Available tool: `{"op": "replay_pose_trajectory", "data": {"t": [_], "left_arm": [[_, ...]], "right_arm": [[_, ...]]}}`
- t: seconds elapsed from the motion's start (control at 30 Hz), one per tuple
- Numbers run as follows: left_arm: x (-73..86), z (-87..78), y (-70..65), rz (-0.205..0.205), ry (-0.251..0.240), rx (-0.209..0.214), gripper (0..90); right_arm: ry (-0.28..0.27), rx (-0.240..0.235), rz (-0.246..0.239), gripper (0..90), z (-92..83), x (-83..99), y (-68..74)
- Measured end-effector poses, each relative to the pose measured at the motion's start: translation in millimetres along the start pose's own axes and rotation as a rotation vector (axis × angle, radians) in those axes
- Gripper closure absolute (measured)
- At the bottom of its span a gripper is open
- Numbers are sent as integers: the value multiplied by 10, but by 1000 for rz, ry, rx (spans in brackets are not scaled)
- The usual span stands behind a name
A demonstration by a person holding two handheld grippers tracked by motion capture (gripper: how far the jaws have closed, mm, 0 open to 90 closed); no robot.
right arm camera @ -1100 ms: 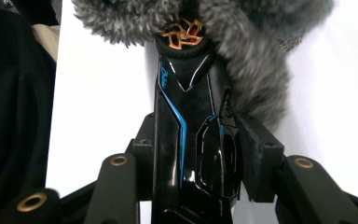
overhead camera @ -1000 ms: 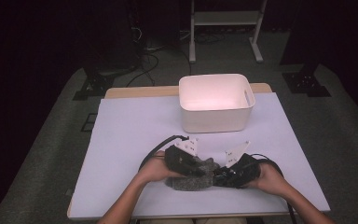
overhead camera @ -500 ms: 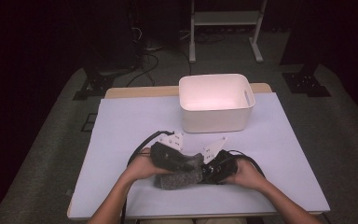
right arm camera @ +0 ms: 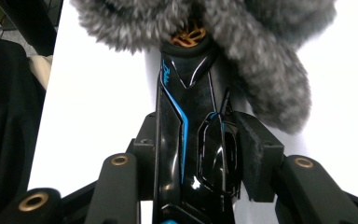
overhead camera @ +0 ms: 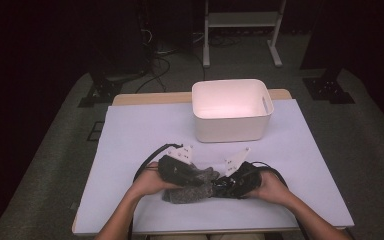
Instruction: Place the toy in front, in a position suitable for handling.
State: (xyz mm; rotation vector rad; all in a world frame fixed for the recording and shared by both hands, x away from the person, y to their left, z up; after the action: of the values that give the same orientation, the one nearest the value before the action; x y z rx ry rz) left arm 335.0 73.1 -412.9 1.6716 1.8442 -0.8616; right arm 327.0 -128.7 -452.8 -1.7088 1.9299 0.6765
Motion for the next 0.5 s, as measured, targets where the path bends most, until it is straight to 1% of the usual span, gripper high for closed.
{"op": "replay_pose_trajectory", "data": {"t": [0.03, 0.13, 0.17, 0.2, 0.23, 0.27, 0.3, 0.33, 0.4, 0.5], "left_arm": [[-1, 15, 3, 4, -1, 2, 784], [-10, 80, -1, 9, -2, 12, 784], [-11, 84, 0, 12, -2, 12, 784], [-8, 82, 3, 8, -6, 13, 785], [-2, 82, 5, 6, -8, 19, 784], [1, 83, 5, 6, -9, 20, 785], [0, 83, 4, 7, -9, 19, 785], [-1, 84, 5, 6, -10, 18, 785], [-1, 83, 8, 6, -9, 21, 785], [4, 80, 4, 7, -9, 21, 785]], "right_arm": [[-1, 1, 8, 553, -15, 20, 1], [6, 9, 9, 544, -20, 24, 8], [12, 10, 11, 525, -18, 18, 11], [15, 14, 14, 482, -19, 17, 11], [22, 23, 28, 440, -24, 24, 3], [31, 11, 44, 441, -31, 34, -8], [32, 11, 46, 452, -38, 44, -16], [31, 19, 47, 452, -53, 50, -12], [23, 16, 49, 448, -61, 47, -16], [21, 16, 39, 498, -60, 40, -4]]}}
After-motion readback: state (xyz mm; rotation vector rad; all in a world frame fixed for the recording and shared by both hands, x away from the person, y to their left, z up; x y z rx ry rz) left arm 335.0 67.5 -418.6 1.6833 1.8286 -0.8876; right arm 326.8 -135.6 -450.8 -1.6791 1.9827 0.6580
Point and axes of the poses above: each handheld gripper's, and its own axes: z roughly forward along the jaws, x roughly out of its underside, y roughly to its left, the point moved 3 cm from there along z, roughly forward along the jaws
